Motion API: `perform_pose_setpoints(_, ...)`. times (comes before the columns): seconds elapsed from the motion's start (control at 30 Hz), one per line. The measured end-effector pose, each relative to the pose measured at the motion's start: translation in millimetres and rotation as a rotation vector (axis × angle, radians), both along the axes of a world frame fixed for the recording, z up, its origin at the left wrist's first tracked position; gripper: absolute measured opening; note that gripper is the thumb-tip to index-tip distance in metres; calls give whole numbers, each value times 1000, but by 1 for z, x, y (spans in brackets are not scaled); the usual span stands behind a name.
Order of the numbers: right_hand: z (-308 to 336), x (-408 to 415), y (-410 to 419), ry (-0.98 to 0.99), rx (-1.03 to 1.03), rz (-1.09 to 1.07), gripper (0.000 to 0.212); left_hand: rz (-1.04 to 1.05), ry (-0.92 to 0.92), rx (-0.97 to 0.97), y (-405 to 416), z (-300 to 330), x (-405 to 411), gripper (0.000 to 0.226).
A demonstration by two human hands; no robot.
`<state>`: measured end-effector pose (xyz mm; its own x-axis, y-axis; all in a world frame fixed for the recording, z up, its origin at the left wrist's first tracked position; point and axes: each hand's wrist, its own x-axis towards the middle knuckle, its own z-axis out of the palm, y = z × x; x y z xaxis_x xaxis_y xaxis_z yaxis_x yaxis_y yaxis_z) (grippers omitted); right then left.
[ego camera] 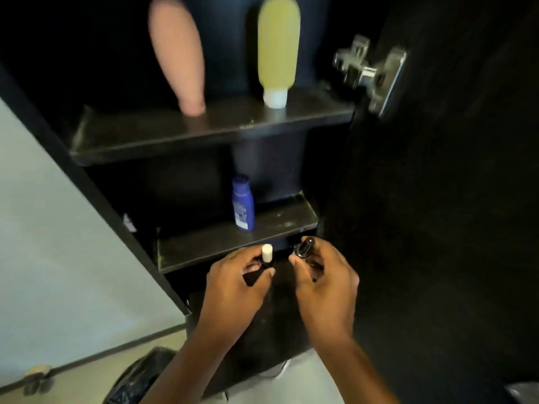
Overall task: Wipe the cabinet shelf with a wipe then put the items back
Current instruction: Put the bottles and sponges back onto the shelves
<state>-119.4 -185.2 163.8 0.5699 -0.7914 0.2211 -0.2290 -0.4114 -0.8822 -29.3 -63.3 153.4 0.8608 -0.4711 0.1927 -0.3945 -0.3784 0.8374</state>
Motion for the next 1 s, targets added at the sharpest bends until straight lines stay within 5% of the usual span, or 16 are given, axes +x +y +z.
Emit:
perform_pose_setpoints(0.67,389,41,-10,-577,-333,177,27,124,-632,-310,76,409,21,32)
perform_pose_setpoints(1.0,450,124,-67,-421,-263,131,21,295,-517,-67,39,478,102,28)
